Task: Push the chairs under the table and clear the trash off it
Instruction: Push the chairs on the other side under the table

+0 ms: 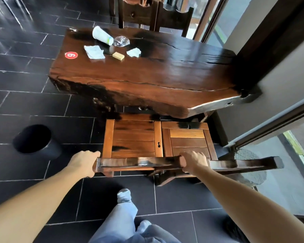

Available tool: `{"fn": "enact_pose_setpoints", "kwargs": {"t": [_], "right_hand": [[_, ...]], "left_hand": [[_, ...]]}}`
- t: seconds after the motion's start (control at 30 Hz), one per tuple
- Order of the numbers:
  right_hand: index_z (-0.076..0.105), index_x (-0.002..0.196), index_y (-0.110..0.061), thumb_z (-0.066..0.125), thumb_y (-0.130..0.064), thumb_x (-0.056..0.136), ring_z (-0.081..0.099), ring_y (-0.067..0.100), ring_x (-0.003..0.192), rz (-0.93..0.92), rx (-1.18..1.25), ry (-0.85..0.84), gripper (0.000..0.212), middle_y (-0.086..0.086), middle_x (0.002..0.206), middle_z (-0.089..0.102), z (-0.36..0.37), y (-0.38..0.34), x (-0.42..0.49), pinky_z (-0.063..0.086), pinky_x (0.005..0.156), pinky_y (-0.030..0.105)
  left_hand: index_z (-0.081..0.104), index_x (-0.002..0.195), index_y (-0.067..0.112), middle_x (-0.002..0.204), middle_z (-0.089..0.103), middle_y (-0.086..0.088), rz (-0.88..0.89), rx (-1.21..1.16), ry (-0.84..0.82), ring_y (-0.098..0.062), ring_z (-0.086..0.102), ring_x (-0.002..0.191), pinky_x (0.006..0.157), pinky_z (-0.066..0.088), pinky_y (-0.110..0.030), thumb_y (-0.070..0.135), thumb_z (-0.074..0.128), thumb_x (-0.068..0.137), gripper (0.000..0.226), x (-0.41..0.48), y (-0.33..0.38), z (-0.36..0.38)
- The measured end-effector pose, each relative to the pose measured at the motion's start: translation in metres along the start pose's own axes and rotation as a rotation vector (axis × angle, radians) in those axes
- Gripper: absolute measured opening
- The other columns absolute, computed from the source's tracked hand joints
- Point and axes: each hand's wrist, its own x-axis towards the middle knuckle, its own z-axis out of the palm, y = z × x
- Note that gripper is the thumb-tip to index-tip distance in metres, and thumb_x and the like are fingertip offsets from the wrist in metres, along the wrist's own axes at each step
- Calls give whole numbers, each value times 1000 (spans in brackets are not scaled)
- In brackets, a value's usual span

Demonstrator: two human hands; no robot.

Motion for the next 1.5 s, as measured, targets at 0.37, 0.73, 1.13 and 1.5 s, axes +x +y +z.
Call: {"fn": "enact_pose_setpoints", "kwargs": {"t": [0.37, 0.73, 1.13, 1.5], "right_hand": [[53, 130, -28, 72, -23, 76, 59, 18, 116, -56, 58, 55, 57, -1, 123, 66, 17, -1, -27, 14, 119, 38], [50, 133, -30, 75, -32, 73, 60, 16, 116, -135, -6, 32, 65, -2, 122, 66, 8, 8, -8, 9, 119, 40], [59, 108, -25, 36, -53, 94, 54, 21, 114, -158, 192, -51, 38, -2, 115, 64, 12, -31, 15, 37, 98, 40], [56, 72, -25, 65, -43, 82, 64, 24, 58, -44, 214, 240, 22, -7, 66, 66, 32, -38, 27, 27, 48, 28]], "left_hand": [[46, 116, 28, 103, 64, 7, -29, 42, 27, -15, 64, 91, 62, 43, -25, 26, 70, 70, 52, -20, 7, 18], [48, 116, 32, 104, 63, 11, -18, -14, 23, -13, 63, 92, 65, 43, -24, 27, 67, 71, 49, -13, -3, 8], [61, 99, 21, 101, 63, 3, -330, -415, 35, -21, 58, 99, 72, 44, -30, 48, 46, 87, 33, -9, 19, 5], [51, 61, 21, 62, 55, 5, -685, -748, 357, -19, 52, 58, 51, 37, -28, 23, 45, 86, 26, 12, 26, 19]]}}
